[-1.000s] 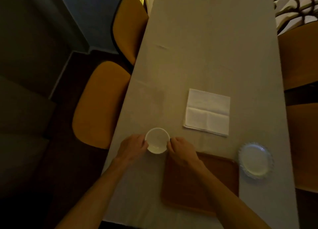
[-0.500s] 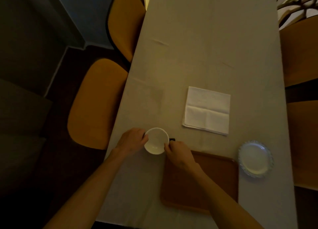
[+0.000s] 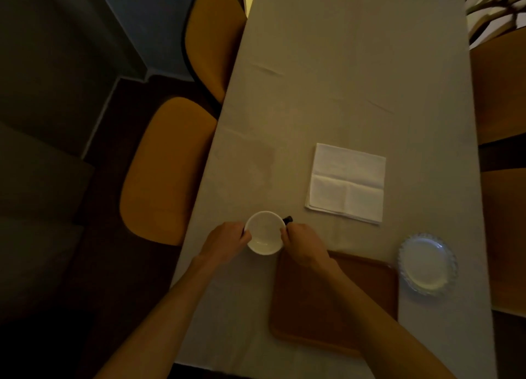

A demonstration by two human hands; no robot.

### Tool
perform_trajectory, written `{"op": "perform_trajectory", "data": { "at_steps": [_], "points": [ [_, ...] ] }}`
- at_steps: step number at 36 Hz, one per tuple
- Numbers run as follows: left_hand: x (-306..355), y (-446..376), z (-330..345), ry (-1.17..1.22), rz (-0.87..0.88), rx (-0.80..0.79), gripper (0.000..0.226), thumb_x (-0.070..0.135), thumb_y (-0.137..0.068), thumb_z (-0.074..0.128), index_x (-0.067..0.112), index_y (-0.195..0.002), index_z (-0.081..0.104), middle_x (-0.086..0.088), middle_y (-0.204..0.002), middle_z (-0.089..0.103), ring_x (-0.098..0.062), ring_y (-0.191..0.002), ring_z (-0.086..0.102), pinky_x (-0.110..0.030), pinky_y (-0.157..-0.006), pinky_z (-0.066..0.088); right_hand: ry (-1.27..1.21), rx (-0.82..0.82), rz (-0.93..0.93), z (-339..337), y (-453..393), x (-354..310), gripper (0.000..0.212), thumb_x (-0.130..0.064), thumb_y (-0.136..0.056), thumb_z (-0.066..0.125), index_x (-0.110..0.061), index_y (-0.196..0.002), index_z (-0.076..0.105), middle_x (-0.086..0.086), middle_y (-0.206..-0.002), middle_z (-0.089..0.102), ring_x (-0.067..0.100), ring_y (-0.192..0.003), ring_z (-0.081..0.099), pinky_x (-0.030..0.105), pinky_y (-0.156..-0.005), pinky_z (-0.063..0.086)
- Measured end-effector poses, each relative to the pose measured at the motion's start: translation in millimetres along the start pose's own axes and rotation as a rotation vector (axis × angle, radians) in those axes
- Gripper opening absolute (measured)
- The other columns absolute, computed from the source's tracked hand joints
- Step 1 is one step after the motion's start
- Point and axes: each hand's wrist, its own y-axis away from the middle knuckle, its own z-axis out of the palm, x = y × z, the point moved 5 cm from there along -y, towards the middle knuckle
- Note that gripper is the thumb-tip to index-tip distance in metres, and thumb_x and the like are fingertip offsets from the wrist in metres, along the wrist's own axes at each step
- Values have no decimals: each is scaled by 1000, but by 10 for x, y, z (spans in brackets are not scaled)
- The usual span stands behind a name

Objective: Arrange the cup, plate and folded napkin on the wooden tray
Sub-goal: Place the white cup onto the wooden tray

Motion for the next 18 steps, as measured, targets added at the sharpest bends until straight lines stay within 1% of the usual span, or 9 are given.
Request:
{"op": "perform_trajectory", "data": {
  "at_steps": [2, 4, 6, 8, 10, 13, 15, 16, 18],
  "points": [
    [41, 29, -2, 9, -6, 17, 26, 32, -90, 47, 15, -73, 58, -4, -71, 62, -21, -65, 59, -33, -53, 37, 0, 3, 8, -14, 17, 16, 40, -31, -103, 36, -12, -76, 58, 7, -76, 62, 20, -64, 56, 33, -61, 43],
    [85, 54, -8, 13, -15, 35, 26, 32, -90, 47, 15, -74, 59, -4, -71, 62, -21, -64, 59, -31, -53, 37, -9, 7, 10, -38, 38, 37, 42, -31, -103, 36, -8, -78, 60, 10, -78, 64, 21, -65, 57, 34, -60, 44],
    [134, 82, -16, 8, -15, 52, 27, 32, -90, 47, 13, -75, 61, -6, -72, 64, -22, -65, 59, -32, -53, 37, -9, 15, 2, -87, 86, 49, 42, -30, -103, 36, -8, -77, 59, 10, -77, 63, 19, -61, 53, 29, -55, 39],
    [198, 111, -22, -3, -10, 59, 28, 32, -90, 47, 13, -75, 61, -8, -74, 65, -23, -65, 59, -32, -52, 36, 10, 37, -11, -149, 143, 62, 40, -29, -103, 37, -11, -73, 55, 8, -73, 60, 15, -57, 49, 25, -50, 32],
    [285, 149, -27, -5, -2, 59, 29, 32, -90, 47, 12, -75, 61, -9, -74, 66, -24, -65, 60, -35, -52, 38, 20, 57, -19, -202, 203, 92, 39, -28, -103, 36, -13, -71, 52, 6, -72, 57, 13, -55, 46, 25, -49, 29],
    [421, 210, -16, -2, 7, 54, 31, 32, -90, 47, 9, -78, 63, -11, -75, 66, -26, -66, 61, -39, -54, 45, 12, 66, -9, -233, 296, 188, 38, -28, -103, 37, -14, -72, 52, 5, -72, 59, 12, -55, 48, 23, -49, 30],
    [518, 253, 14, -8, 12, 49, 32, 32, -91, 47, 8, -80, 64, -11, -77, 67, -27, -68, 62, -39, -55, 44, 7, 78, 13, -257, 358, 260, 39, -29, -102, 38, -13, -73, 57, 6, -72, 62, 14, -56, 53, 24, -49, 36],
    [561, 276, 37, -13, 8, 47, 32, 32, -91, 47, 7, -80, 64, -12, -77, 66, -27, -68, 62, -38, -55, 42, 7, 77, 23, -265, 387, 292, 38, -28, -102, 40, -11, -74, 60, 7, -73, 64, 17, -59, 57, 27, -50, 43],
    [634, 325, 94, -25, -17, 42, 32, 32, -91, 46, 7, -79, 62, -11, -77, 66, -27, -69, 61, -34, -55, 38, 7, 74, 46, -273, 434, 361, 34, -25, -100, 44, -10, -76, 63, 9, -74, 66, 21, -62, 61, 37, -59, 51]
  ]
}}
